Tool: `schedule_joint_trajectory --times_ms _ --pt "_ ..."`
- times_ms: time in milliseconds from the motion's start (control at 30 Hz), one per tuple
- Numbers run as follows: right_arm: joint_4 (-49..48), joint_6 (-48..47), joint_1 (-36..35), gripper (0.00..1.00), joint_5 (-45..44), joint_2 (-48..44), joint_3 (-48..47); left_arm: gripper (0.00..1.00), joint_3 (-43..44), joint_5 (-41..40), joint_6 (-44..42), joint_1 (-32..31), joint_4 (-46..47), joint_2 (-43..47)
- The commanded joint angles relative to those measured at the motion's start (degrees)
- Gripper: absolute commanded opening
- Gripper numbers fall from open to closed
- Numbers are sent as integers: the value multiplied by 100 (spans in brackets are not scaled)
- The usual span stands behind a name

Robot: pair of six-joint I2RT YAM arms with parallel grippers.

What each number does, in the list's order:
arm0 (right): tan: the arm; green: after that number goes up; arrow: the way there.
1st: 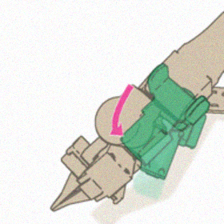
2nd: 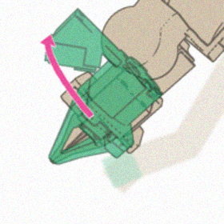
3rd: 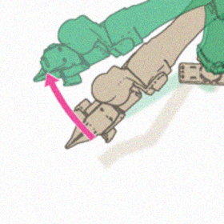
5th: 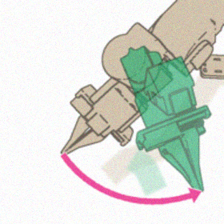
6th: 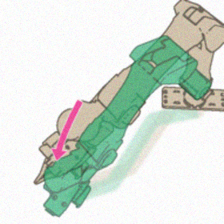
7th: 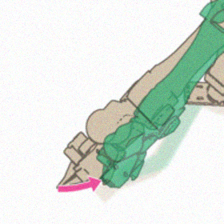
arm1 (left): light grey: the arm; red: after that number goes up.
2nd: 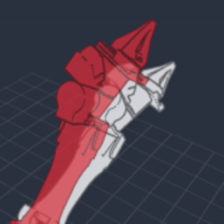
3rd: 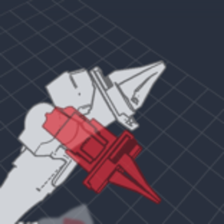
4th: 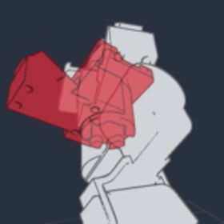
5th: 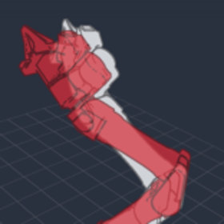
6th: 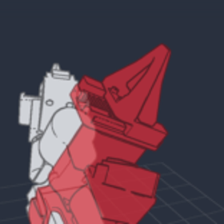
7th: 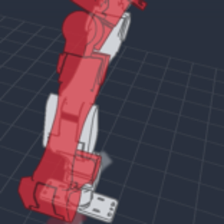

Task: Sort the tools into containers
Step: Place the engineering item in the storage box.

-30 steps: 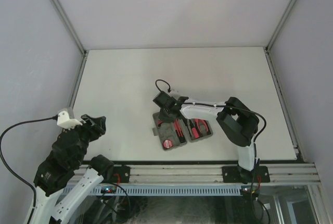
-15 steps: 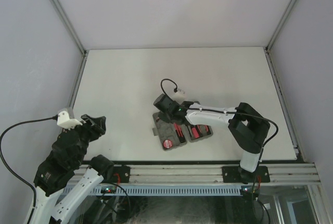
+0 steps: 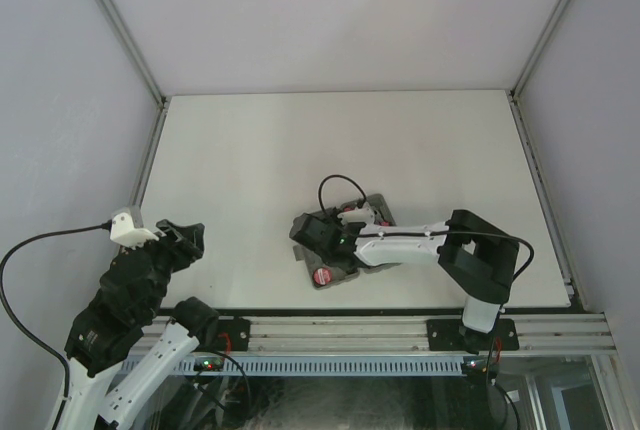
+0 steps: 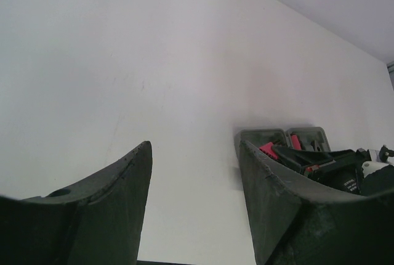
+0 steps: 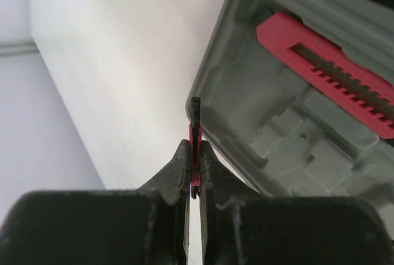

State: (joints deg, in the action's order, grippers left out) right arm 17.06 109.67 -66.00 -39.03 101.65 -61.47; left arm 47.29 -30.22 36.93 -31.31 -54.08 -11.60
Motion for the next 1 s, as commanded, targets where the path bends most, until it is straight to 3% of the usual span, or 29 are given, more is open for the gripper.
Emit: schedule_joint_trajectory --times_ms 0,700,867,967 --pt "-67 906 17 0 -468 -33 -75 63 -97 42 -26 35 294 -76" --pt "-547 1127 311 1 0 637 -75 63 -94 16 -19 36 280 -65" --pt "-670 1022 371 8 31 743 -75 63 -91 10 -8 34 272 -53" --pt "-765 917 396 17 88 777 -76 63 -97 -23 2 35 251 -41"
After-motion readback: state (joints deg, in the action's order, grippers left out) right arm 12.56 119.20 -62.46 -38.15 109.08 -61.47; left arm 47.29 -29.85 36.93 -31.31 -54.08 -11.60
